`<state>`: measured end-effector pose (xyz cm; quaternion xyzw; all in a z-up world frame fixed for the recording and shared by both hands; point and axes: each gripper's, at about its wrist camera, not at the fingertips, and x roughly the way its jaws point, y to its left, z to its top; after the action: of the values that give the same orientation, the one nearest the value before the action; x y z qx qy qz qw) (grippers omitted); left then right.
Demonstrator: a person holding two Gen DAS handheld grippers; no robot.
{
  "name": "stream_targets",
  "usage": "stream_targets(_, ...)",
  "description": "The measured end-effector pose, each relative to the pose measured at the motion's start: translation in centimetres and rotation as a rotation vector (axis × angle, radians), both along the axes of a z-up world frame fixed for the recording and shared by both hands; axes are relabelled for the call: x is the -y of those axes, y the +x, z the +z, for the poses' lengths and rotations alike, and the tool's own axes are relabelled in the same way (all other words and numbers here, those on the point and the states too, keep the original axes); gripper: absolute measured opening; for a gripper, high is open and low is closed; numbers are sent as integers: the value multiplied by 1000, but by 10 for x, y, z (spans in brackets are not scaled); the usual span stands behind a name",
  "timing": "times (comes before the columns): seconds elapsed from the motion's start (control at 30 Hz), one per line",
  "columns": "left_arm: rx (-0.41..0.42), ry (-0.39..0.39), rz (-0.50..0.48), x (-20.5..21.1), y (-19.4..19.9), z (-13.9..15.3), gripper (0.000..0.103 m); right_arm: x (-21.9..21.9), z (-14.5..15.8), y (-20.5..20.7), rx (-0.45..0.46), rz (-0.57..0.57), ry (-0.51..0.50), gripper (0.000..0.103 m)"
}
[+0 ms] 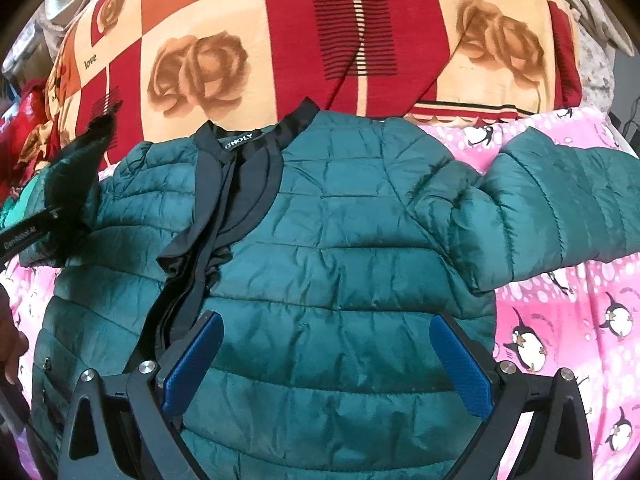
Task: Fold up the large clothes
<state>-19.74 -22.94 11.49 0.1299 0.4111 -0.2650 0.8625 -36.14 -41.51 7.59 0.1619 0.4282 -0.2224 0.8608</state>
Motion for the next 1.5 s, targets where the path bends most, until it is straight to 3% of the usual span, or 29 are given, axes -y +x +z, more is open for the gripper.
stream_targets(0.67, -80, 39, -95, 59, -27, -33, 11, 20, 6, -24, 25, -58, 20, 103)
stream_targets(0.93, -100, 53, -112, 71, -31, -43, 12, 30, -1, -32, 35, -93, 78, 103)
stream_targets(1.0, -105, 52, -112, 70, -31, -44, 15, 32, -2, -33, 45, -98, 103, 103)
stream_targets(1.1, -136, 38, -148, 67, -36, -40, 35, 34, -1, -36, 65, -107, 138, 103)
stream_targets(1.17, -161, -7, -177, 61, -40, -32, 65, 34, 2, -36, 75, -109, 144, 103)
stream_targets(1.23, -158, -51, -184, 48, -45, -20, 68, 33, 5, -36, 86, -105, 142, 103)
stream_targets(1.5, -124, -97, -142, -14, -44, 16, 69, 17, 14, -19, 140, -22, 192, 103)
